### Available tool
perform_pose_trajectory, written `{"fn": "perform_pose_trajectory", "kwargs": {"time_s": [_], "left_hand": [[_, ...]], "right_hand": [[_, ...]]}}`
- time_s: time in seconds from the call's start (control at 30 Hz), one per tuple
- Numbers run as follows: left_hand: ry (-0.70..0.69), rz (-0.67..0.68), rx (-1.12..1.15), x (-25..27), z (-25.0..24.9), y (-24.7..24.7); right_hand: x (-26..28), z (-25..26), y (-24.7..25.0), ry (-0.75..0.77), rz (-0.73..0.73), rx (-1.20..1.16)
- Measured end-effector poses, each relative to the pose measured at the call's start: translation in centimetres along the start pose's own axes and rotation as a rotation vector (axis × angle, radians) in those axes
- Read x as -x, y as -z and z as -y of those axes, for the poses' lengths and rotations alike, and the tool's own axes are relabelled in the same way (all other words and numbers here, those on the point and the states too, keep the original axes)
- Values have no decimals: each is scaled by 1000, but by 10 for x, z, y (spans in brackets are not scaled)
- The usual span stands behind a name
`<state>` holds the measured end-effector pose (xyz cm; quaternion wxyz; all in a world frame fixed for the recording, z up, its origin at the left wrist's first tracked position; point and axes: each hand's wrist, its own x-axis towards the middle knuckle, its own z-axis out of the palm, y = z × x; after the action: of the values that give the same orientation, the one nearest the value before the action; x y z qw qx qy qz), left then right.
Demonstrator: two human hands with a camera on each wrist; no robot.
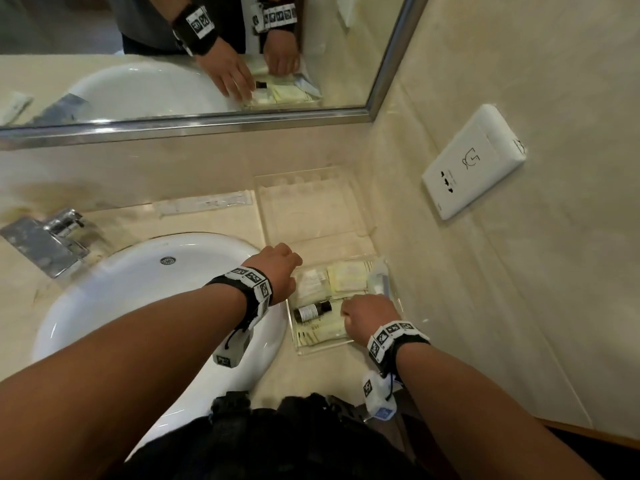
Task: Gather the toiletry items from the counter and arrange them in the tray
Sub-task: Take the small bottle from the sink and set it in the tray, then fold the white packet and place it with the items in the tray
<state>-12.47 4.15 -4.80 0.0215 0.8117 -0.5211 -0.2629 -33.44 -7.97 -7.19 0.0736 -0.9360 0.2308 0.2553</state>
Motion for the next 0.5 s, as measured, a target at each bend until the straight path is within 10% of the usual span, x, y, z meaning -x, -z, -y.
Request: {"fn": "perform_pose_trajectory", "kwargs": {"time_s": [0.5], "left_hand": [[45, 13, -28, 8, 19, 2]], "right_hand": [[2, 20, -12, -30, 12, -49]]}}
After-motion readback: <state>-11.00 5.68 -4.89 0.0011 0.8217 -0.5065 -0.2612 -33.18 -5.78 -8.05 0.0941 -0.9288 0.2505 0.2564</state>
